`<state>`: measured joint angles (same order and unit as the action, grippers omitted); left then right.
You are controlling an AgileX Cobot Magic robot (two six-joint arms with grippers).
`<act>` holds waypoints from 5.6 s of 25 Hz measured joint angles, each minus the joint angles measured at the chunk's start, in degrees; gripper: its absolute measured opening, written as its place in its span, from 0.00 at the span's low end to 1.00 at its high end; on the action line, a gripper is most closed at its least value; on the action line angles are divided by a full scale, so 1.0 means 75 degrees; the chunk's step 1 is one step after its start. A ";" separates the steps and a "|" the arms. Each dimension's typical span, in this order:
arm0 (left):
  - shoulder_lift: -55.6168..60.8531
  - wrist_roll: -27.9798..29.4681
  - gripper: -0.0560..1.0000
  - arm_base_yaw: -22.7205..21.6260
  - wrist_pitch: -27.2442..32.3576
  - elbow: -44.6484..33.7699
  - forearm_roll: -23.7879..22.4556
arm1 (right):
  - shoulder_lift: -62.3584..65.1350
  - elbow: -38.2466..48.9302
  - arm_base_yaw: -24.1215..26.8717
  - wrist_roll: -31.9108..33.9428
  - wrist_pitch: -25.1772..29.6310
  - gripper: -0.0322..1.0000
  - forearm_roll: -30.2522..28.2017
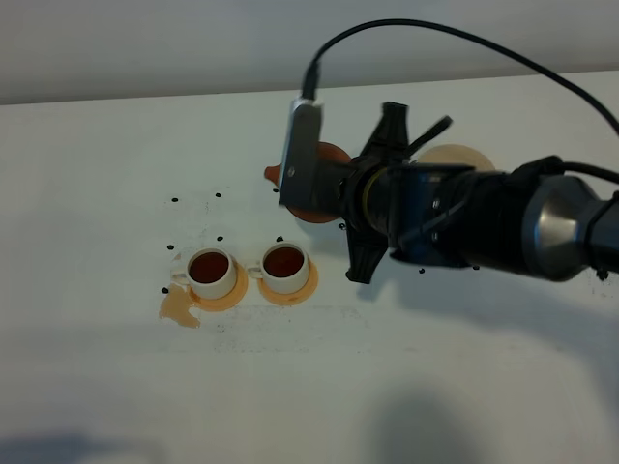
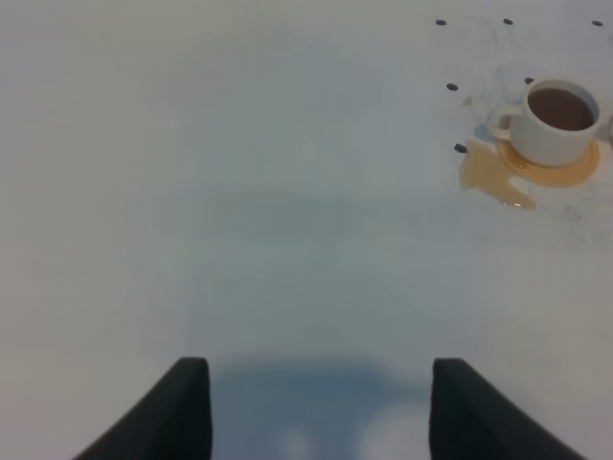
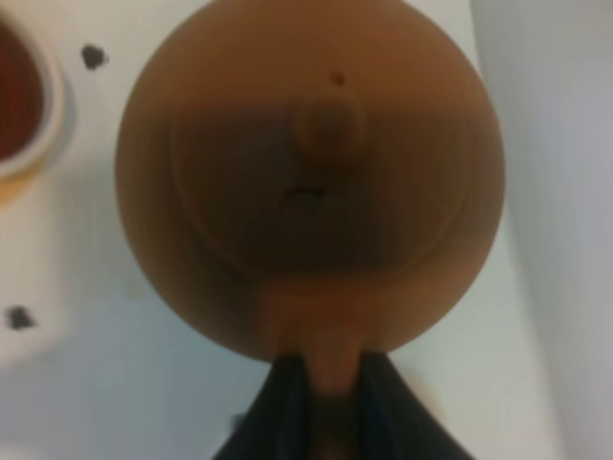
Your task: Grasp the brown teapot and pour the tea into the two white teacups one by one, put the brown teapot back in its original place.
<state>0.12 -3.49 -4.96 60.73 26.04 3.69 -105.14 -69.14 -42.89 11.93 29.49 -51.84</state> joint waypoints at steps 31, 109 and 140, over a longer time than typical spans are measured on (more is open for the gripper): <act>0.0000 0.0000 0.53 0.0000 0.0000 0.0000 0.0000 | -0.1110 -0.0124 0.1462 -0.1698 -0.0944 0.14 0.6565; 0.0000 0.0000 0.53 0.0000 0.0000 0.0000 0.0000 | -0.1192 -0.0266 0.4114 -0.1674 -0.1211 0.58 0.6696; 0.0000 0.0000 0.53 0.0000 0.0000 0.0000 0.0000 | 0.6682 0.2888 0.4114 -0.1534 0.3250 0.57 0.7013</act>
<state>0.12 -3.49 -4.96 60.73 26.04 3.69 -55.03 -47.49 -12.03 0.43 53.87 0.75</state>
